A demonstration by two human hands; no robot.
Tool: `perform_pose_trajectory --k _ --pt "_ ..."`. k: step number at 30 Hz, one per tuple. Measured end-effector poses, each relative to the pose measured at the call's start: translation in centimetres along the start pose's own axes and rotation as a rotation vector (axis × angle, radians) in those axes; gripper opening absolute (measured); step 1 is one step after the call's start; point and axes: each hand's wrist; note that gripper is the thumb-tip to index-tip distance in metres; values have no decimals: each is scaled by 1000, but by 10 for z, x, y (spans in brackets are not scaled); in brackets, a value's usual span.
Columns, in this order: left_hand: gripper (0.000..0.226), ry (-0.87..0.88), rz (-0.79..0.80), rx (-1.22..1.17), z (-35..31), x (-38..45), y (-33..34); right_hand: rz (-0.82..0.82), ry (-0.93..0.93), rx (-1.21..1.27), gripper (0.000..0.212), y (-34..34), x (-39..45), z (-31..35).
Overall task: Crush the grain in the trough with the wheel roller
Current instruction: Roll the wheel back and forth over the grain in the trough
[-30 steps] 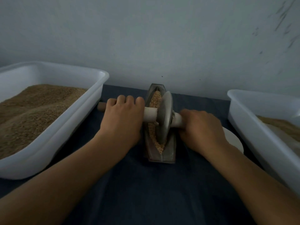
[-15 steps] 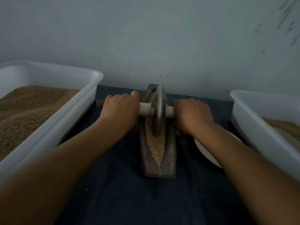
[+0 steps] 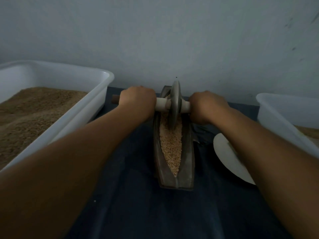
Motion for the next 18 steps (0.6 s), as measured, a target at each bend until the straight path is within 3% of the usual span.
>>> perform_pose_trajectory --k 5,14,18 --pt "28 37 -59 -62 8 -23 3 -84 -22 -49 18 0 -29 10" --pt "43 114 -167 -68 23 -83 5 -247 -105 -45 16 -3 -96 28" --pt "46 178 -143 -146 35 -100 0 -322 -159 -92 10 -7 -114 33"
Point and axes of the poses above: each hand's wrist, its own x-axis towards the middle knuckle, its own y-axis out of the palm, z = x × y, and after that the axes turned 10 degrees about -y, right-handed
